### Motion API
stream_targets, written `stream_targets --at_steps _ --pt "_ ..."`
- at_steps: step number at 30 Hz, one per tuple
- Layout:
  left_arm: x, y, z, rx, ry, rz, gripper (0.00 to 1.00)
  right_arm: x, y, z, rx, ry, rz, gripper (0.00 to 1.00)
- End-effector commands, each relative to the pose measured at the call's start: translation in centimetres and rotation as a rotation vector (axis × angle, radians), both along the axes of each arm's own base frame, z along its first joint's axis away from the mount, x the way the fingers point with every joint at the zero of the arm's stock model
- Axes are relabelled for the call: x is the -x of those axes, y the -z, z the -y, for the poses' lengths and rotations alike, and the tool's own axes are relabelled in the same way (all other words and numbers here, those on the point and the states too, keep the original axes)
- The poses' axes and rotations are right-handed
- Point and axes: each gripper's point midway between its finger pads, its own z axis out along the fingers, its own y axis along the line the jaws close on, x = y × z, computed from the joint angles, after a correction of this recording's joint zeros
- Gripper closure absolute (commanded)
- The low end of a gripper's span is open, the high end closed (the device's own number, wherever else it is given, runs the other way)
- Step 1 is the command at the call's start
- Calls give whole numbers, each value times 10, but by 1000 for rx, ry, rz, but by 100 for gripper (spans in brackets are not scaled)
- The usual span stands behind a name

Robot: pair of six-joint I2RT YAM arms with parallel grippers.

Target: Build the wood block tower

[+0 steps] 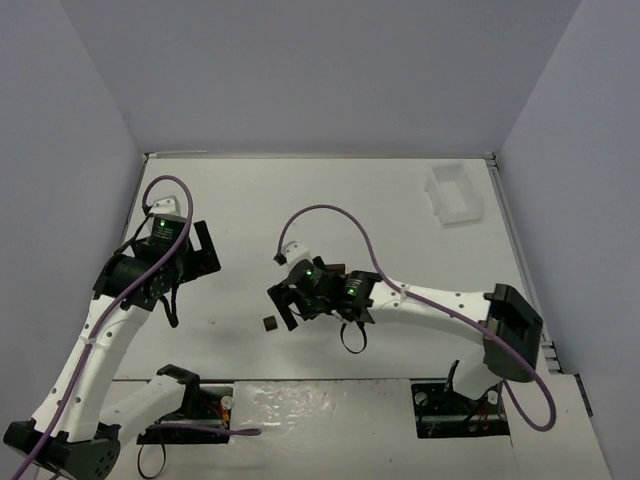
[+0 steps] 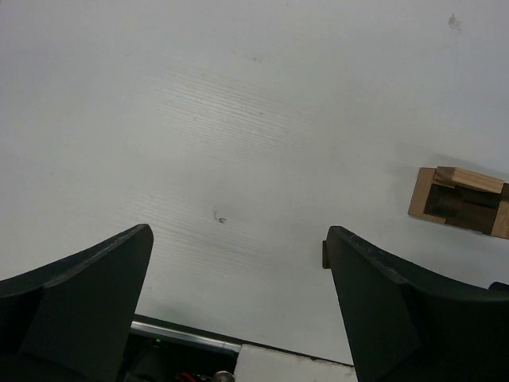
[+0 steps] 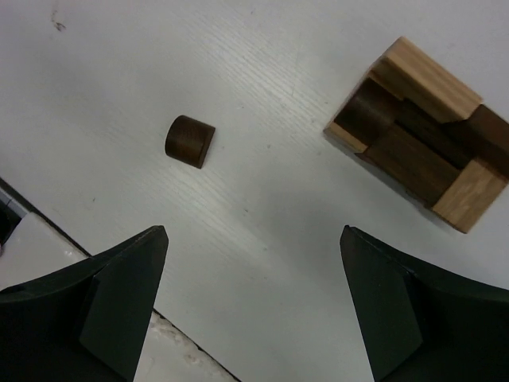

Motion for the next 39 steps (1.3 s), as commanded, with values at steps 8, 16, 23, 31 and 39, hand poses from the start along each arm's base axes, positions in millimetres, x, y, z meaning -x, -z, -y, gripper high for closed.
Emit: stream_targets --at_steps 8,16,23,31,39 --pt "22 -17 -19 -68 79 175 3 1 41 -92 -20 180 9 23" --pt "28 -11 -33 -152 42 240 3 -6 65 -90 -2 291 19 40" --pt "29 3 -26 -146 75 256 3 -10 69 -82 -5 349 28 44" --pt "28 5 -25 -154 70 254 3 -3 73 -88 -10 343 9 53" --pt "29 5 -21 -149 89 256 3 -4 74 -83 -9 363 18 60"
